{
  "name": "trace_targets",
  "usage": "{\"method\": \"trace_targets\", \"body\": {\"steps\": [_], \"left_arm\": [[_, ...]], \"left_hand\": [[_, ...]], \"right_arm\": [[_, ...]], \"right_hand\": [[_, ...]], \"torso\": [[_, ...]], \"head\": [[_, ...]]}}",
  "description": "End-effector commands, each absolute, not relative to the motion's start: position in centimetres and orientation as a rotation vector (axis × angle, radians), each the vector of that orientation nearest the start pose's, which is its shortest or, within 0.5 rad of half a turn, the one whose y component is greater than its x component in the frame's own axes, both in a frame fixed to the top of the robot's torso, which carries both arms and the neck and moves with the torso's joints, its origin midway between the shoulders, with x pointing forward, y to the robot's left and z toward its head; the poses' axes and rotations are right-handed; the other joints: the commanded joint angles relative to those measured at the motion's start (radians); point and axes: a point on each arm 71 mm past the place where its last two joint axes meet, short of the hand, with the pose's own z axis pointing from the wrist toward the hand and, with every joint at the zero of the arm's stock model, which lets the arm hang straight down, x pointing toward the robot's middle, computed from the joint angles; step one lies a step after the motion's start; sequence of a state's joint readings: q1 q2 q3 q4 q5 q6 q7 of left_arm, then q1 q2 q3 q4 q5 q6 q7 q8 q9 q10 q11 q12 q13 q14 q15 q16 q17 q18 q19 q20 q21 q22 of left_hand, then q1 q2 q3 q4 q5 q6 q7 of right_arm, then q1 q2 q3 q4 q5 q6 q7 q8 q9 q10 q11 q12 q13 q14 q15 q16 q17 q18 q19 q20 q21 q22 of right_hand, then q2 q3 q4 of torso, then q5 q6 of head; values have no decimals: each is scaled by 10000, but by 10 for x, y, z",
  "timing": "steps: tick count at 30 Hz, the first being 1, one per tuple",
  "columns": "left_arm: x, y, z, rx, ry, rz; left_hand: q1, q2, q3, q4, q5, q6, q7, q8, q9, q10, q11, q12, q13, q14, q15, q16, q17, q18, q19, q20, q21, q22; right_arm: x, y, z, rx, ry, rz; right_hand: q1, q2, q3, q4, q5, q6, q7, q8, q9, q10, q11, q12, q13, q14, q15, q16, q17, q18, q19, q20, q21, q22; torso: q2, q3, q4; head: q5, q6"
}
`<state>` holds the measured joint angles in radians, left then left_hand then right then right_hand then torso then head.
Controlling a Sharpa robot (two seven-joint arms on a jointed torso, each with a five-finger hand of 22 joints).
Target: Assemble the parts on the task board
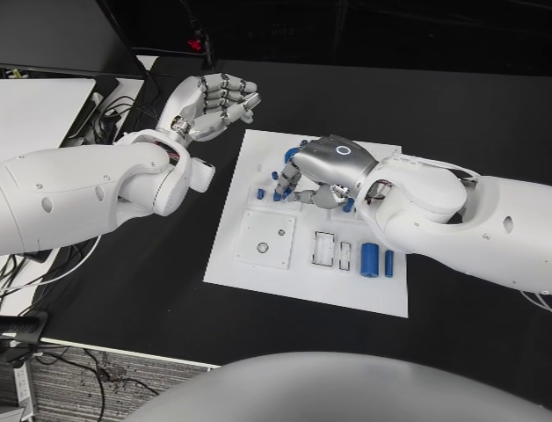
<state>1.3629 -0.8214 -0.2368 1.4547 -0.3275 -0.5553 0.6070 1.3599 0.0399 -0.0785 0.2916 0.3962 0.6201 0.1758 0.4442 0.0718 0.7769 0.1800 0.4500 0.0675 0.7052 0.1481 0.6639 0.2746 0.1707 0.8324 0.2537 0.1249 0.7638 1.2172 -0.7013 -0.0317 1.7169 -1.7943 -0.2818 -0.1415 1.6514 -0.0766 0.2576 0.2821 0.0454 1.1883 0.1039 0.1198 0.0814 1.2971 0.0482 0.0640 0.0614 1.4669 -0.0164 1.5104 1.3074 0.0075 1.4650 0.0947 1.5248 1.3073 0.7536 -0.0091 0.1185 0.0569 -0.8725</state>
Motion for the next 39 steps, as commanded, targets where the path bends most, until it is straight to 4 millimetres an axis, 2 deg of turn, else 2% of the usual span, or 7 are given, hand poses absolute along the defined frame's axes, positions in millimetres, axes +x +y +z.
{"method": "trace_targets", "body": {"steps": [1,6,9,26,39], "left_arm": [[503,223,-147,-5254,12352,-13082],[503,223,-147,-5256,12353,-13075],[503,223,-147,-5251,12357,-13085],[503,223,-147,-5256,12367,-13085],[503,223,-147,-5255,12359,-13081]], "left_hand": [[69,20,-62,-1,56,-65,528,51,-17,-56,-4,30,-4,73,-11,39,-17,101,67,14,54,-10],[69,20,-62,-1,56,-65,528,51,-17,-56,-4,30,-4,73,-11,39,-17,101,67,14,54,-10],[69,20,-62,-1,56,-65,528,51,-17,-56,-4,30,-4,73,-11,39,-17,101,67,14,54,-10],[75,23,-78,1,56,-73,529,61,-19,-61,-4,46,-6,67,-13,52,-23,100,70,12,56,-12],[78,24,-83,1,56,-77,529,65,-20,-62,-4,51,-7,66,-13,57,-26,100,70,11,57,-13]], "right_arm": [[427,-72,-155,-6328,15016,7759],[426,-68,-164,-6423,15470,7680],[425,-66,-167,-6456,15669,7629],[424,-58,-179,-6670,16233,7525],[422,-52,-184,-6802,16434,7566]], "right_hand": [[5,57,59,-16,34,-15,102,41,10,-66,60,-41,-17,721,-20,-19,941,78,739,-50,-43,2376],[-12,38,108,-19,38,-71,136,-7,-4,-134,93,-43,-18,721,8,-20,941,93,708,-32,-94,2351],[-15,38,120,-21,38,-80,142,-15,-7,-150,100,-44,-18,721,14,-20,940,100,693,-27,-118,2339],[1,45,195,-50,43,-120,170,-54,-17,-215,123,-41,-18,730,38,-4,983,115,661,-6,-172,2312],[13,54,231,-68,43,-128,181,-66,-19,-233,133,-36,-16,732,47,1,995,122,648,3,-193,2302]], "torso": [[5,7,-15],[0,10,-37],[13,21,-27],[-1,0,-17],[-7,7,-22]], "head": [[57,-2],[150,-2],[174,-2],[122,-2],[118,-2]]}}
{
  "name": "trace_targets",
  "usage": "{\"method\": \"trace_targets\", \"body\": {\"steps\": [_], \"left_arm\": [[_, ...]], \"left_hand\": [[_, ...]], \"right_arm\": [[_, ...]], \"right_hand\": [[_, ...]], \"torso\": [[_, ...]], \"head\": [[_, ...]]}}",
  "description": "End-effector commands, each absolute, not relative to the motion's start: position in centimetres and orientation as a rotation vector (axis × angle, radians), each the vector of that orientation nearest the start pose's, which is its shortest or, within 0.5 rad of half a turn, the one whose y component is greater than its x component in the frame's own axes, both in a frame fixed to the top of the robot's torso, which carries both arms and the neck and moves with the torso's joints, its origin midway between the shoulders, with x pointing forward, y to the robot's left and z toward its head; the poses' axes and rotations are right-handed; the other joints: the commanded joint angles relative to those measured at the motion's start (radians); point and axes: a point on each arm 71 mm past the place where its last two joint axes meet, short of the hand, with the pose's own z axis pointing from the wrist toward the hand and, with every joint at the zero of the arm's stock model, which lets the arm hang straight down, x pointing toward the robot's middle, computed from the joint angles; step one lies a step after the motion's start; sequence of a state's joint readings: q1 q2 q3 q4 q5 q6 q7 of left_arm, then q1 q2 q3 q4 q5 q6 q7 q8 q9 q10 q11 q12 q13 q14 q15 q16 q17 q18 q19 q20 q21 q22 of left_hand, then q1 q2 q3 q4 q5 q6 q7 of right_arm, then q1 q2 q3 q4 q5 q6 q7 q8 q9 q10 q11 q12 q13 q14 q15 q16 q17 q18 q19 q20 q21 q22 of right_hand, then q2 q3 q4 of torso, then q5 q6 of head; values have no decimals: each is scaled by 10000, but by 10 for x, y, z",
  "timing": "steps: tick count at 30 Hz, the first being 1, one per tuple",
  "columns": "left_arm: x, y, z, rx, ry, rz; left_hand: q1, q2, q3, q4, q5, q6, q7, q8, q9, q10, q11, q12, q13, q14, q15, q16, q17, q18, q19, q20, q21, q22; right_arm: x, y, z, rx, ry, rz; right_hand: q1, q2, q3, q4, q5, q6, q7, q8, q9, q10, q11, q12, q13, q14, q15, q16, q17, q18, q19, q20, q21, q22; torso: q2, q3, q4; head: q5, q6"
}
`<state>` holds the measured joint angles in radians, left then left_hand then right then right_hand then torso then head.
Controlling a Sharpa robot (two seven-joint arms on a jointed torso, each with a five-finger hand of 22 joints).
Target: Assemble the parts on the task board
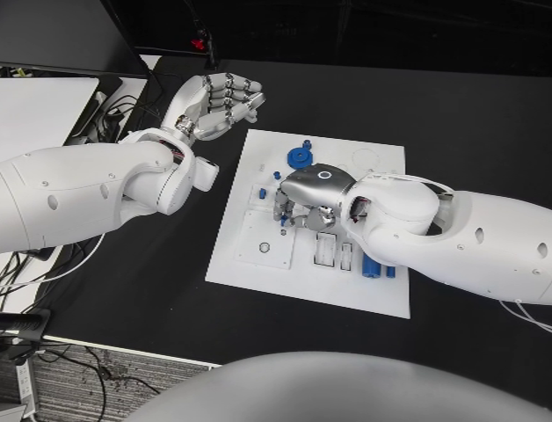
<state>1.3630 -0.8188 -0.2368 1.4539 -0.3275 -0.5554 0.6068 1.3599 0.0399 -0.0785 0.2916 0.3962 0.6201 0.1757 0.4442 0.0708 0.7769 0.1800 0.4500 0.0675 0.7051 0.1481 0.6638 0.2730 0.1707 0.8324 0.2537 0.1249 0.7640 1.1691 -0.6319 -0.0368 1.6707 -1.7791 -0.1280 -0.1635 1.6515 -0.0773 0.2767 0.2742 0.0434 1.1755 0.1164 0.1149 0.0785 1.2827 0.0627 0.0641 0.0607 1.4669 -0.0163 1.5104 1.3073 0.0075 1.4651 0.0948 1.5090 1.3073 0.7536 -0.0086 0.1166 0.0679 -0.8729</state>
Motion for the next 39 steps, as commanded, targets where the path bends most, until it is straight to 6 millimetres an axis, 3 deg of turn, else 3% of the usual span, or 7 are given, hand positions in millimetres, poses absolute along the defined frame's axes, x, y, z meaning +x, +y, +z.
{"method": "trace_targets", "body": {"steps": [1,25,34,39], "left_arm": [[503,223,-147,-5254,12358,-13082],[503,222,-147,-5246,12366,-13097],[503,222,-147,-5252,12361,-13085],[503,222,-147,-5254,12360,-13084]], "left_hand": [[78,24,-83,1,56,-77,529,65,-10,-62,-4,52,-7,66,-13,57,-9,99,70,11,57,-15],[78,24,-83,1,56,-77,529,65,-10,-62,-4,52,-7,66,-13,57,-9,99,70,11,57,-15],[78,24,-83,1,56,-77,529,65,-10,-62,-4,52,-7,66,-13,57,-9,99,70,11,57,-15],[78,24,-83,1,56,-77,529,65,-10,-62,-4,52,-7,66,-13,57,-9,99,70,11,57,-15]], "right_arm": [[422,-52,-184,-6811,16442,7570],[422,-49,-190,-6965,16754,7404],[422,-48,-192,-7113,16922,7302],[422,-47,-193,-7126,16952,7305]], "right_hand": [[12,60,40,12,63,-1,56,-17,10,-89,-12,-37,-9,733,47,1,996,122,648,2,-35,2301],[9,59,61,-1,65,4,62,-20,11,-93,-7,-31,-7,728,53,-8,972,127,638,10,-51,2293],[7,50,68,-8,67,-4,67,-28,9,-105,-2,-33,-8,731,56,-3,983,130,631,13,-64,2287],[4,47,69,-9,68,-7,69,-30,9,-109,0,-33,-8,729,58,-6,976,132,627,15,-70,2284]], "torso": [[-6,3,-3],[-8,0,1],[-6,1,-2],[-2,5,-8]], "head": [[8,3],[4,3],[-109,3],[-93,3]]}}
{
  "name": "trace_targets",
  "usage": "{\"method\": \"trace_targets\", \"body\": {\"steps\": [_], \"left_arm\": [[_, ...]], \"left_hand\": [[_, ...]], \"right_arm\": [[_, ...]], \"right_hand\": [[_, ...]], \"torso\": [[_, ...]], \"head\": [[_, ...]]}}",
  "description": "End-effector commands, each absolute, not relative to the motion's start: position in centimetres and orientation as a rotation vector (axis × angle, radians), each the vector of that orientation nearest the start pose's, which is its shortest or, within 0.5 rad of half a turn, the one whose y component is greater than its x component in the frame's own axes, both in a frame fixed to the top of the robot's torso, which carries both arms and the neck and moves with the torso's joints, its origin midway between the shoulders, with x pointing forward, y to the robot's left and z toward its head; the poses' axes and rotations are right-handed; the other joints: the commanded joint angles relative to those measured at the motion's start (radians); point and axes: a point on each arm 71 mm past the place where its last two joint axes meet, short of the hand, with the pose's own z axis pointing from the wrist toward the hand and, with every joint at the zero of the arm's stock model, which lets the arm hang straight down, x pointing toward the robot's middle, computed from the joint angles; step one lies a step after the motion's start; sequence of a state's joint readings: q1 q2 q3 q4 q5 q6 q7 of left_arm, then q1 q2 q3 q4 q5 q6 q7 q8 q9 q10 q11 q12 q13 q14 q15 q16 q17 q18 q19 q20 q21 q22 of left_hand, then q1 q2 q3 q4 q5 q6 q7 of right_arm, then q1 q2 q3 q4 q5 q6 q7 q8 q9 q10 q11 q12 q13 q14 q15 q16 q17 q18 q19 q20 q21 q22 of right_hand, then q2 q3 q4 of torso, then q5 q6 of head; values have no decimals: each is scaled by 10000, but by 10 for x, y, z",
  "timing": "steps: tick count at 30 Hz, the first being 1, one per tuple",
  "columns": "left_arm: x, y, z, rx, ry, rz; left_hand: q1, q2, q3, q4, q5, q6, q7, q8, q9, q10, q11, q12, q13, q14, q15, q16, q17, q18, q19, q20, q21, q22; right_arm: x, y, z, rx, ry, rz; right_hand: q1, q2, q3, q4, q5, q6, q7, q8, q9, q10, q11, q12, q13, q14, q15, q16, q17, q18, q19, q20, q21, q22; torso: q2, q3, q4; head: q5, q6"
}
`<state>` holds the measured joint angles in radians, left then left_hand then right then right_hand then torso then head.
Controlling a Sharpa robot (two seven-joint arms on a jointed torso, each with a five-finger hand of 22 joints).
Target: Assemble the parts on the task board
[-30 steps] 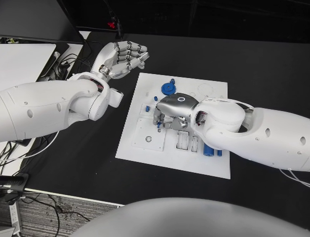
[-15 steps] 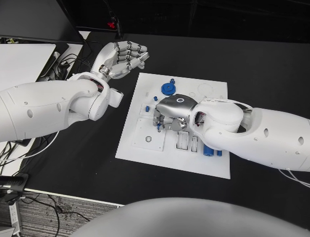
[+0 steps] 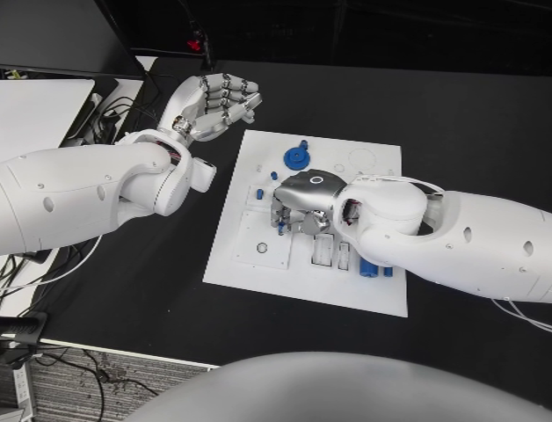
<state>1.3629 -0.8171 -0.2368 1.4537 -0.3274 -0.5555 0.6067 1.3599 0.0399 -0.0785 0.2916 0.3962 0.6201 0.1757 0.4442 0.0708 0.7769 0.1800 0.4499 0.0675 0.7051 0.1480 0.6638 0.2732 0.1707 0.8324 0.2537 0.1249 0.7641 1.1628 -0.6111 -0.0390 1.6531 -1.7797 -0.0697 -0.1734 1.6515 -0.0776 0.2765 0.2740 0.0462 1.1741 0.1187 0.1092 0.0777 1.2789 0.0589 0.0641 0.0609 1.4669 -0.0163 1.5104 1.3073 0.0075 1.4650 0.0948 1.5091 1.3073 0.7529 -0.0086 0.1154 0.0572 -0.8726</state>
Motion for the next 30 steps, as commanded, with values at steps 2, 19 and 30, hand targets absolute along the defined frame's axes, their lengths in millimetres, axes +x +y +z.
{"method": "trace_targets", "body": {"steps": [2,19,30], "left_arm": [[503,222,-147,-5257,12357,-13075],[503,223,-147,-5266,12351,-13060],[503,223,-147,-5268,12351,-13056]], "left_hand": [[78,25,-83,2,56,-76,529,65,-10,-62,-4,53,-7,66,-13,57,-11,99,70,11,57,-16],[90,35,-100,1,58,-84,528,82,-13,-61,-5,78,-8,60,-13,76,-20,98,74,9,60,-20],[90,35,-100,1,58,-84,528,82,-13,-61,-5,78,-8,60,-13,76,-20,98,74,9,60,-20]], "right_arm": [[422,-47,-193,-7135,16965,7316],[422,-47,-195,-7195,17001,7148],[422,-45,-196,-7291,16923,7146]], "right_hand": [[0,47,74,-8,40,3,49,23,16,-76,40,-34,-10,728,60,-9,968,134,623,16,-77,2281],[-26,32,108,-23,43,-33,71,-11,7,-150,65,-43,-13,727,81,-10,964,145,599,35,-118,2261],[-35,13,121,-34,44,-53,83,-28,2,-185,77,-43,-13,725,91,-14,954,147,596,45,-124,2259]], "torso": [[2,6,0],[10,7,10],[1,0,13]], "head": [[21,0],[-25,0],[-18,0]]}}
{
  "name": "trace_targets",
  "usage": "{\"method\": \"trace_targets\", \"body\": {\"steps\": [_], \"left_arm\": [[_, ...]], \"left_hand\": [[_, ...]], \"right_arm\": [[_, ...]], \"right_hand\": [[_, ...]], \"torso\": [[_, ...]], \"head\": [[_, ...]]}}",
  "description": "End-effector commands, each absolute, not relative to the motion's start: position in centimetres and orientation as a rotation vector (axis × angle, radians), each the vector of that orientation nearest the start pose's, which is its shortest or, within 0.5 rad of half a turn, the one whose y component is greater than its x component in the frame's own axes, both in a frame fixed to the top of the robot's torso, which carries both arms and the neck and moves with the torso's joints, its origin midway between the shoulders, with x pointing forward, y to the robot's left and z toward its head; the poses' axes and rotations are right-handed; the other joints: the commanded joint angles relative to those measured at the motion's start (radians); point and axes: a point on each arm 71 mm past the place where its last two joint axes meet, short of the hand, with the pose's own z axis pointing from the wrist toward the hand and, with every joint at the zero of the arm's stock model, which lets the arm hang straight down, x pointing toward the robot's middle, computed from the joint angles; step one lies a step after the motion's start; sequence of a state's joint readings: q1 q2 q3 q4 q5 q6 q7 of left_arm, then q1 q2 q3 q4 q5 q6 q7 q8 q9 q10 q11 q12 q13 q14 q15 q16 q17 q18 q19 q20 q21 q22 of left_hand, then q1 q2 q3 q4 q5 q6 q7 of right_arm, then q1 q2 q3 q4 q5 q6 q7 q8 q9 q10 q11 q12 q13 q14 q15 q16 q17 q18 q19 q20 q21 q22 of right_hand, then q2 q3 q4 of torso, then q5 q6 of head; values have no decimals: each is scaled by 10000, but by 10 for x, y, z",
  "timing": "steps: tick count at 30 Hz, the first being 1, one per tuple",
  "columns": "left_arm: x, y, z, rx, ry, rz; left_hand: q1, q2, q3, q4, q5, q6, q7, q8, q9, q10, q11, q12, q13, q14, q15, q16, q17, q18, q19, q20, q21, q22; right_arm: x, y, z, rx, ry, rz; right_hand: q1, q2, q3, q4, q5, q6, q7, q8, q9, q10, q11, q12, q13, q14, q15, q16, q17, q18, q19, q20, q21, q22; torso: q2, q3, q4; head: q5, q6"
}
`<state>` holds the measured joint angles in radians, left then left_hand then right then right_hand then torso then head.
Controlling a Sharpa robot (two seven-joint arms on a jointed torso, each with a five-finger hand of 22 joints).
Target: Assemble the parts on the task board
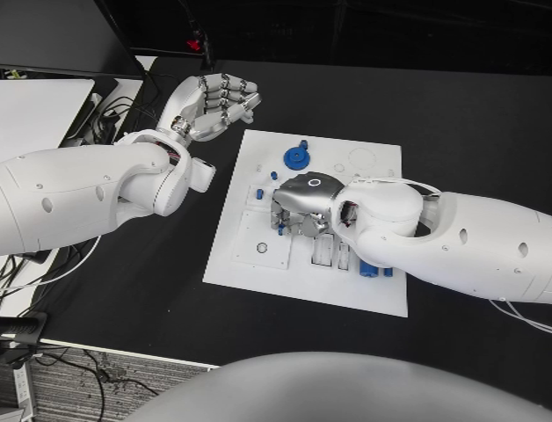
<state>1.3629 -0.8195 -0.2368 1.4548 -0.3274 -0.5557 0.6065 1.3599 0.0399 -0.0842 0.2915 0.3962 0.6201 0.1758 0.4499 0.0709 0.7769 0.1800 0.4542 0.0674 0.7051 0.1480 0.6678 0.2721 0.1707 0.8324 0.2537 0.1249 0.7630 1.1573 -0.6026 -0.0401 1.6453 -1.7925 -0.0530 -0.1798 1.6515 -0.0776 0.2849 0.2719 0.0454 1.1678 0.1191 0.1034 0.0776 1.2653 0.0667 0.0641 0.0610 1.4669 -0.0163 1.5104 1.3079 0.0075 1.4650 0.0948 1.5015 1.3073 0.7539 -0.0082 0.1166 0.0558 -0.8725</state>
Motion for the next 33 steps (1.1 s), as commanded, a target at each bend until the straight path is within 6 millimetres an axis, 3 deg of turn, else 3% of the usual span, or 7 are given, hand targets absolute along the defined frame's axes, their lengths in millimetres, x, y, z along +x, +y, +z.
{"method": "trace_targets", "body": {"steps": [1,24,29,33], "left_arm": [[503,223,-147,-5269,12350,-13055],[503,223,-147,-5280,12350,-13028],[503,223,-147,-5283,12356,-13029],[503,223,-147,-5283,12358,-13029]], "left_hand": [[95,38,-47,2,58,-86,528,28,-14,-62,-5,40,-8,58,-14,41,-11,98,74,8,60,-10],[109,50,-51,1,62,-90,527,37,-15,-65,-6,53,-10,55,-14,51,-15,97,76,7,61,-12],[109,50,-51,1,62,-90,527,37,-15,-65,-6,53,-10,55,-14,51,-15,97,76,7,61,-12],[109,50,-51,1,62,-90,527,37,-15,-65,-6,53,-10,55,-14,51,-15,97,76,7,61,-12]], "right_arm": [[422,-45,-196,-7298,16935,7143],[419,-46,-202,-7379,17166,7140],[419,-47,-202,-7298,17159,7084],[420,-47,-202,-7200,17118,7047]], "right_hand": [[-36,14,37,-13,53,11,79,30,3,-49,-1,-43,-14,725,91,-14,948,147,596,45,-47,2259],[-106,-97,41,-42,54,-57,119,-35,-16,-150,39,-40,-13,712,127,-40,884,163,562,79,-106,2230],[-182,-215,55,-57,60,-183,183,-134,-48,-355,106,-51,-18,697,181,-68,817,171,545,124,-140,2215],[-357,-452,13,-21,69,-568,336,-358,-113,-895,275,-55,-21,660,320,-141,637,195,489,233,-239,2168]], "torso": [[-9,-4,3],[-10,-1,-6],[-3,-3,-3],[-8,-3,-6]], "head": [[2,-1],[1,-1],[-8,-1],[-18,-1]]}}
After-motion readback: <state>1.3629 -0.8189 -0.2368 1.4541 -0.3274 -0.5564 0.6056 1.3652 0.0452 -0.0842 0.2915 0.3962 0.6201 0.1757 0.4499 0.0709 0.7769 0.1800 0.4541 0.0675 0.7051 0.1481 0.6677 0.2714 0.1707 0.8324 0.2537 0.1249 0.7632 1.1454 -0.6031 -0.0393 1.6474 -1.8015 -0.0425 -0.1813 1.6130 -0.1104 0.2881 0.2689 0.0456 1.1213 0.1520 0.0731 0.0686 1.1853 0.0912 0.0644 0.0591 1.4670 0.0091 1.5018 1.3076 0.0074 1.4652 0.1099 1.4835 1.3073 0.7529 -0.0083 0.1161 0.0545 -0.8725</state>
